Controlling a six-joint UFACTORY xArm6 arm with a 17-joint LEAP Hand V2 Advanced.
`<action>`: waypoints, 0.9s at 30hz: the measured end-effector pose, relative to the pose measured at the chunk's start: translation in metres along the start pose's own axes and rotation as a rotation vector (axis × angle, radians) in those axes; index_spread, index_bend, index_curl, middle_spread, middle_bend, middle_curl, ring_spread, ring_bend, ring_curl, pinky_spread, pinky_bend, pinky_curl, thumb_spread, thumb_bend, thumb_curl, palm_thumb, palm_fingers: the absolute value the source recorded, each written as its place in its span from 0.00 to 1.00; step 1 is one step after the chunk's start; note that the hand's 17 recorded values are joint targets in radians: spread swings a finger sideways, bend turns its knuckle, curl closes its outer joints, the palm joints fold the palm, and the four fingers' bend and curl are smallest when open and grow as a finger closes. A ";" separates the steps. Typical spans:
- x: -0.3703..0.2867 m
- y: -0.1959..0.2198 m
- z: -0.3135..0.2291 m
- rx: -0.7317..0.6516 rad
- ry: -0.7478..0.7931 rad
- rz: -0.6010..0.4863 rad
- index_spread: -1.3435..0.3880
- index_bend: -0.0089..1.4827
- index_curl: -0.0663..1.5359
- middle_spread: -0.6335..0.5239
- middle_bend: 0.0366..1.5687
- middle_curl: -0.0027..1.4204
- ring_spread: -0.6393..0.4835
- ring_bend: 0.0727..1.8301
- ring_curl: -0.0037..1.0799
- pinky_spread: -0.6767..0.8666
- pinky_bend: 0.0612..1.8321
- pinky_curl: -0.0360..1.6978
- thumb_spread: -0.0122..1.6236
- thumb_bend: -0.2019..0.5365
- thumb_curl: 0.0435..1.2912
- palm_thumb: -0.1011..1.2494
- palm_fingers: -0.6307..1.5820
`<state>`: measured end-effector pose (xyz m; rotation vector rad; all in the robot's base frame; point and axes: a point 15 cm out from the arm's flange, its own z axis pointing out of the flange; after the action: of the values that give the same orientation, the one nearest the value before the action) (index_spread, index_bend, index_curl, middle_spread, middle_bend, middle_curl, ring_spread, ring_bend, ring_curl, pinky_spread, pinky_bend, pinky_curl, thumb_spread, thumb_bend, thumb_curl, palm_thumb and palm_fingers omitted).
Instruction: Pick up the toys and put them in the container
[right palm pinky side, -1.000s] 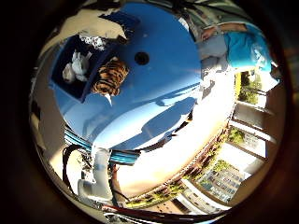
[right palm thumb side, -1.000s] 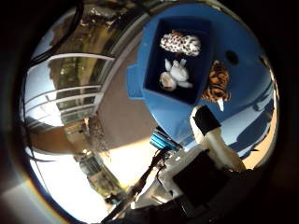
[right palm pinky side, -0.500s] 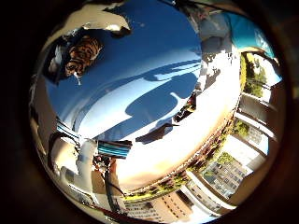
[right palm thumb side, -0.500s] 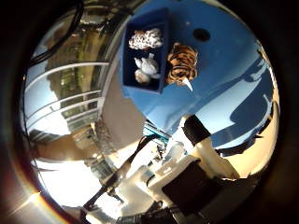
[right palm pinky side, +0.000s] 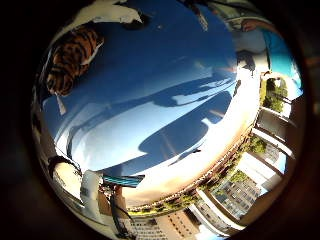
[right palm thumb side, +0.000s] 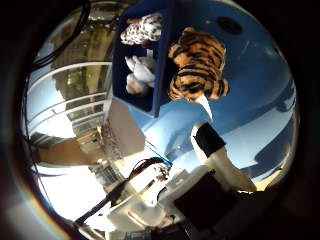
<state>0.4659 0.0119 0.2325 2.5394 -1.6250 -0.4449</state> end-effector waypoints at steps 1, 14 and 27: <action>-0.003 -0.001 0.002 -0.002 -0.005 0.000 0.62 0.11 0.19 0.62 0.09 0.23 0.81 0.16 0.28 0.71 0.31 0.15 0.69 0.23 0.29 0.55 0.28; -0.035 -0.028 0.079 -0.153 -0.031 0.014 0.72 0.12 0.19 0.68 0.09 0.22 0.83 0.15 0.29 0.72 0.31 0.15 0.69 0.23 0.27 0.52 0.30; -0.023 -0.043 0.099 -0.139 -0.015 0.038 0.78 0.11 0.20 0.62 0.12 0.24 0.81 0.20 0.30 0.72 0.31 0.14 0.68 0.25 0.27 0.56 0.41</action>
<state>0.4656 0.0593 0.1324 2.4061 -1.5848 -0.5543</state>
